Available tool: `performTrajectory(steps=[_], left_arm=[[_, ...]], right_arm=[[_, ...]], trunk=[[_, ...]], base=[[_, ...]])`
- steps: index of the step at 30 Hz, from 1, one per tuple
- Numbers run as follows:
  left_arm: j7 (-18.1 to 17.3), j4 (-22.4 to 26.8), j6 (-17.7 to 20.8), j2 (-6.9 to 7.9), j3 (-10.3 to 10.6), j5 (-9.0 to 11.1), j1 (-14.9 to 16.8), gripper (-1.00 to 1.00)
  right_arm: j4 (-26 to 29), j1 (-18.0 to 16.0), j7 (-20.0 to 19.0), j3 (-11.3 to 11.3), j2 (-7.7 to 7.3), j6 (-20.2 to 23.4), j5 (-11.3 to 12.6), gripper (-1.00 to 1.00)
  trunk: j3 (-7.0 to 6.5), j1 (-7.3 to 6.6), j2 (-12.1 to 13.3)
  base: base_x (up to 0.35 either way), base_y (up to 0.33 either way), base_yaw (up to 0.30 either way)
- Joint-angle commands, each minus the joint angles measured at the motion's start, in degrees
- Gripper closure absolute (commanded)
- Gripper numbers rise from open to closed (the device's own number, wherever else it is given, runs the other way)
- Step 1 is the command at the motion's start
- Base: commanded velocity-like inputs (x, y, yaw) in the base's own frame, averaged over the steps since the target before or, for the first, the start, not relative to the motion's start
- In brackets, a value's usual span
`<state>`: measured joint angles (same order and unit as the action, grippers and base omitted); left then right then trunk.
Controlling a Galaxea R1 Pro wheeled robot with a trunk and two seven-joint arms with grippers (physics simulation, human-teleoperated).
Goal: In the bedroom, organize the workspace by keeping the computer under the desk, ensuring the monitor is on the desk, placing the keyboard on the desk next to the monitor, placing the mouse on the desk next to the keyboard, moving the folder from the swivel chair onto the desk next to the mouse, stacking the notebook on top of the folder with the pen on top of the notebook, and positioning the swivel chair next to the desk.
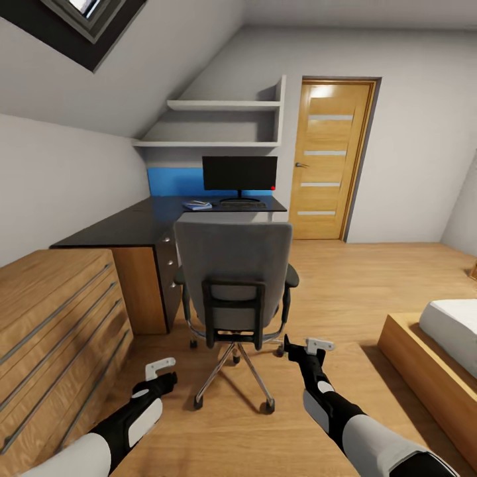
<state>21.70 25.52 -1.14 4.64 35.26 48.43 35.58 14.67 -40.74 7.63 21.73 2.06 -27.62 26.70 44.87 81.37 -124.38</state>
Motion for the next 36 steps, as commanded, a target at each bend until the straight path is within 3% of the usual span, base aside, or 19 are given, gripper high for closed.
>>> performTrajectory(steps=[1, 3, 6, 8, 10, 13, 18, 26, 30, 31, 36], left_arm=[[0.5, 0.1, -0.1, -0.93, 0.4, 0.4, 0.0, -1.0], [0.6, 0.1, -0.2, -2.54, 0.5, 0.1, 0.0, -1.0], [0.8, 0.2, 0.1, -5.51, 1.5, -1.7, 0.1, -1.0], [0.9, 0.8, 0.3, -8.02, 2.0, -3.2, 0.1, -1.0], [1.0, 1.8, 0.6, -9.45, 2.1, -3.8, 0.2, -1.0], [1.2, 3.6, 2.2, -10.45, 2.1, -4.3, 0.2, -1.0], [1.1, 4.5, 5.2, -10.63, 2.0, -4.5, 0.4, -1.0], [0.7, 4.8, 5.1, -10.32, 2.0, -4.8, 0.4, -1.0], [0.7, 4.9, 2.7, -8.86, 1.8, -4.7, 0.4, -1.0], [0.7, 4.9, 2.5, -8.75, 2.0, -4.7, 0.4, -1.0], [0.7, 4.9, 2.7, -8.7, 2.1, -4.7, 0.4, -1.0]], right_arm=[[0.0, 0.0, 0.5, 0.6, 0.29, -0.1, 0.2, -1.0], [0.0, 0.0, 0.4, 0.6, 1.21, 0.0, 0.2, -1.0], [0.0, 0.0, 0.8, 1.2, 4.07, 0.4, -1.0, -1.0], [0.3, 0.0, 2.3, 1.7, 5.94, 1.1, -3.1, -1.0], [0.5, -0.1, 4.8, 1.9, 7.16, 2.3, -5.4, -1.0], [0.8, -0.1, 9.2, 2.0, 7.93, 5.3, -9.5, -1.0], [1.9, -0.1, 11.6, 1.9, 7.93, 8.4, -12.0, -1.0], [1.3, -0.1, 12.0, 1.7, 7.93, 9.3, -12.7, -1.0], [0.3, 0.0, 11.1, 1.7, 7.93, 7.6, -12.8, -1.0], [0.2, 0.1, 10.4, 1.7, 7.93, 5.0, -12.8, -1.0], [0.1, 0.5, 10.0, 1.7, 7.93, 3.0, -12.8, -1.0]], trunk=[[0.06, -0.01, 0.0], [0.06, -0.01, 0.0], [0.06, -0.01, 0.0], [0.06, -0.01, 0.0], [0.06, -0.01, 0.0], [0.06, -0.01, 0.0], [0.06, -0.01, 0.0], [0.06, -0.01, 0.0], [0.6, 0.65, -1.2], [0.78, 0.87, -1.6], [1.68, 1.97, -3.6]], base=[[-0.005, -0.005, 0.0], [-0.003, -0.003, 0.0], [-0.001, -0.001, 0.0], [0.0, 0.0, 0.0], [0.0, 0.0, 0.0], [0.0, 0.0, 0.0], [0.0, 0.0, 0.0], [0.0, 0.0, 0.0], [0.0, 0.0, 0.0], [0.0, 0.0, 0.0], [0.0, 0.0, 0.0]])
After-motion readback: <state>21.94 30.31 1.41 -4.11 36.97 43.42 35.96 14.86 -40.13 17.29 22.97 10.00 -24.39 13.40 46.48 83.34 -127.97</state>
